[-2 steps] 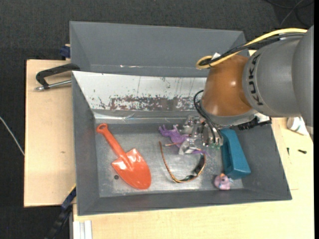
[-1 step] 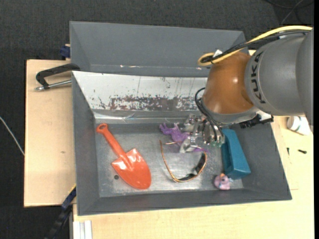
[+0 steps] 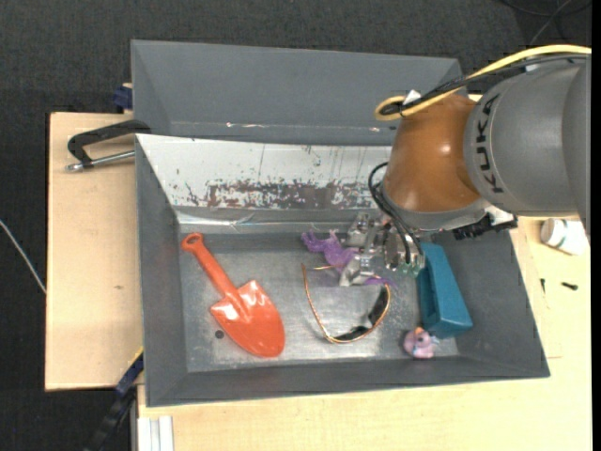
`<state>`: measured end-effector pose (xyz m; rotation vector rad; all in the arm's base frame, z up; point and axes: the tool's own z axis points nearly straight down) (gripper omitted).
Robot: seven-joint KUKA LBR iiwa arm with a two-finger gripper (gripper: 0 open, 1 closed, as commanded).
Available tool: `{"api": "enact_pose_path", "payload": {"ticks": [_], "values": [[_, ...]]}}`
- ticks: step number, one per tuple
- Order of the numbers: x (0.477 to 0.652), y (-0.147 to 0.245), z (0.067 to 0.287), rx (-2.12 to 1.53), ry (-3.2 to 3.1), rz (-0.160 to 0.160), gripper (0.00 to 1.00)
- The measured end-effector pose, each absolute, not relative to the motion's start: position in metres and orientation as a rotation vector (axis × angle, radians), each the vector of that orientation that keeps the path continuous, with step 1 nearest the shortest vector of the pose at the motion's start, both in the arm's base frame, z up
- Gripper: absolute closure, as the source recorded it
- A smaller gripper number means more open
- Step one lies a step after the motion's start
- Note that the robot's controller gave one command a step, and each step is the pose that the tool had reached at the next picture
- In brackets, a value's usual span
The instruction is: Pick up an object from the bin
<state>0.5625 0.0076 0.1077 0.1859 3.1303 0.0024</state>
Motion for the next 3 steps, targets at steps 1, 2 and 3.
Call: {"api": "enact_pose_path", "payload": {"ticks": [1,2,3], "values": [[0.561,0.008,0.118,0.186,3.138,0.002,1.00],[0.562,0.008,0.135,0.186,3.136,0.002,1.00],[0.563,0.008,0.151,0.185,3.132,0.002,1.00]]}}
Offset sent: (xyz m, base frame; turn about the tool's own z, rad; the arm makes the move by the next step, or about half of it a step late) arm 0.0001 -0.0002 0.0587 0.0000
